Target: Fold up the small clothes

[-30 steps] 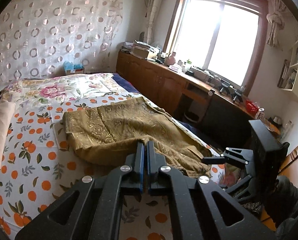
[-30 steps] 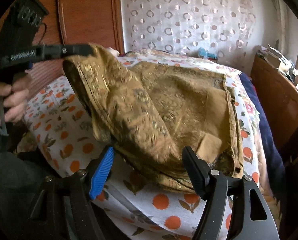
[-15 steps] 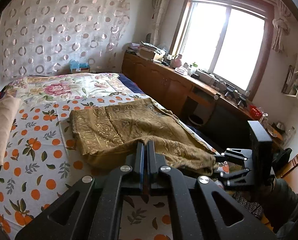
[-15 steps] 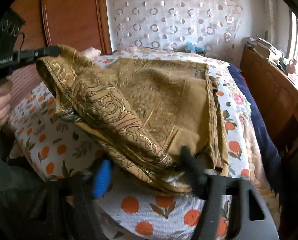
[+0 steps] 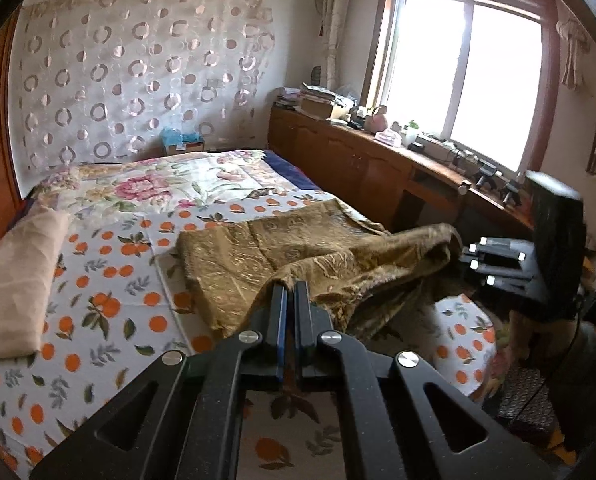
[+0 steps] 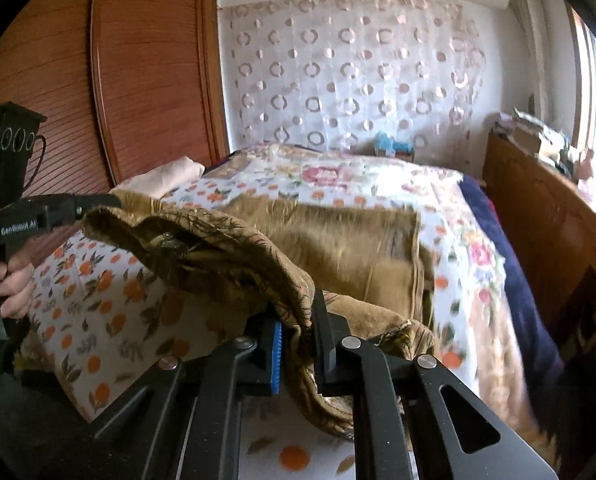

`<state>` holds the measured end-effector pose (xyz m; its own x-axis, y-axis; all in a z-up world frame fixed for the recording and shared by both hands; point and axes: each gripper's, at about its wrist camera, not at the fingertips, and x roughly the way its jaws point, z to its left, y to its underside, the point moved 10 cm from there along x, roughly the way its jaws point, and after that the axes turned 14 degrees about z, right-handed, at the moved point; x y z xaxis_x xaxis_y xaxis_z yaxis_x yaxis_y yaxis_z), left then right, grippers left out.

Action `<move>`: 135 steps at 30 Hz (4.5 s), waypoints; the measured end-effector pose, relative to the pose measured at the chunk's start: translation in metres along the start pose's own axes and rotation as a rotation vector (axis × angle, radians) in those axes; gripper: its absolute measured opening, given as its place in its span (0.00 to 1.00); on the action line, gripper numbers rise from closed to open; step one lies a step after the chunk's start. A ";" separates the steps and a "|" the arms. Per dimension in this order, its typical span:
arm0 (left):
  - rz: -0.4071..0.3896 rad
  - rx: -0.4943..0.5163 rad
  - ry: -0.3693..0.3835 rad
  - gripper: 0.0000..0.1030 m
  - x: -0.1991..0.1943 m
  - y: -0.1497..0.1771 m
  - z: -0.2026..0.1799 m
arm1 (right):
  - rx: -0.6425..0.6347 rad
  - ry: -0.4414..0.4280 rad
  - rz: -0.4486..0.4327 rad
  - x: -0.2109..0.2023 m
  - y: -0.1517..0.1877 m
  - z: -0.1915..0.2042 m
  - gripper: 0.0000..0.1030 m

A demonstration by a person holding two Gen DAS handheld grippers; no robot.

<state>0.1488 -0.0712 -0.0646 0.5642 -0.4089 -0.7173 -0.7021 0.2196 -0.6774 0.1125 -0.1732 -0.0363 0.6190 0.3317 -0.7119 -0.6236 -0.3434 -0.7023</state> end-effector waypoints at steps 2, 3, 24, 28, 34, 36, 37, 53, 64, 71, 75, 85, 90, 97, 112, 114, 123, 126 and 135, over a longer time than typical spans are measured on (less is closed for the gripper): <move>0.007 0.003 -0.011 0.03 0.004 -0.006 0.007 | -0.020 0.013 -0.008 0.004 -0.013 0.000 0.11; 0.009 0.004 -0.016 0.03 0.004 -0.009 0.010 | -0.026 0.017 -0.013 0.007 -0.020 0.000 0.11; 0.108 -0.044 -0.057 0.03 0.066 -0.054 0.069 | -0.126 -0.020 0.044 0.093 -0.091 -0.022 0.11; 0.135 -0.056 -0.034 0.11 0.079 -0.056 0.080 | -0.137 -0.037 0.101 0.119 -0.101 -0.029 0.11; 0.155 -0.043 -0.071 0.54 0.088 -0.049 0.095 | -0.124 -0.051 0.189 0.149 -0.101 -0.039 0.11; 0.160 -0.057 -0.065 0.60 0.089 -0.048 0.101 | -0.123 -0.056 0.204 0.153 -0.104 -0.040 0.12; 0.163 -0.062 -0.068 0.61 0.090 -0.048 0.105 | -0.122 -0.055 0.213 0.156 -0.105 -0.041 0.14; 0.221 -0.021 -0.090 0.62 0.117 -0.049 0.111 | 0.029 0.128 0.086 0.071 -0.132 -0.083 0.56; 0.283 -0.024 -0.103 0.62 0.147 -0.054 0.124 | 0.130 0.125 0.215 0.056 -0.057 -0.091 0.56; 0.328 -0.060 -0.091 0.62 0.166 -0.051 0.133 | 0.231 0.033 0.275 0.083 -0.047 -0.099 0.61; 0.340 -0.055 -0.080 0.62 0.172 -0.050 0.131 | 0.232 -0.010 0.284 0.090 -0.056 -0.101 0.62; 0.319 -0.024 -0.071 0.62 0.179 -0.056 0.123 | 0.226 -0.044 0.280 0.107 -0.062 -0.105 0.61; 0.308 0.013 -0.045 0.54 0.181 -0.058 0.113 | 0.164 -0.054 0.282 0.113 -0.060 -0.095 0.49; 0.307 0.010 0.042 0.11 0.176 -0.061 0.099 | 0.170 -0.104 0.258 0.112 -0.060 -0.099 0.16; 0.066 -0.008 0.027 0.10 0.074 -0.087 0.084 | 0.105 -0.065 0.033 0.055 -0.092 -0.074 0.12; 0.047 -0.013 0.015 0.10 0.065 -0.087 0.089 | 0.084 -0.061 0.021 0.055 -0.097 -0.068 0.12; -0.043 -0.066 -0.081 0.10 0.013 -0.083 0.135 | -0.034 -0.103 -0.015 0.074 -0.130 -0.029 0.12; -0.067 -0.103 -0.122 0.10 -0.003 -0.077 0.155 | -0.091 -0.124 -0.027 0.083 -0.145 -0.016 0.12; -0.159 -0.211 -0.248 0.10 -0.053 -0.055 0.225 | -0.260 -0.218 -0.050 0.124 -0.206 0.027 0.12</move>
<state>0.2551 0.1381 -0.0259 0.7439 -0.1899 -0.6408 -0.6565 -0.0282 -0.7538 0.3052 -0.0375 0.0200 0.5119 0.5239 -0.6808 -0.4354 -0.5250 -0.7313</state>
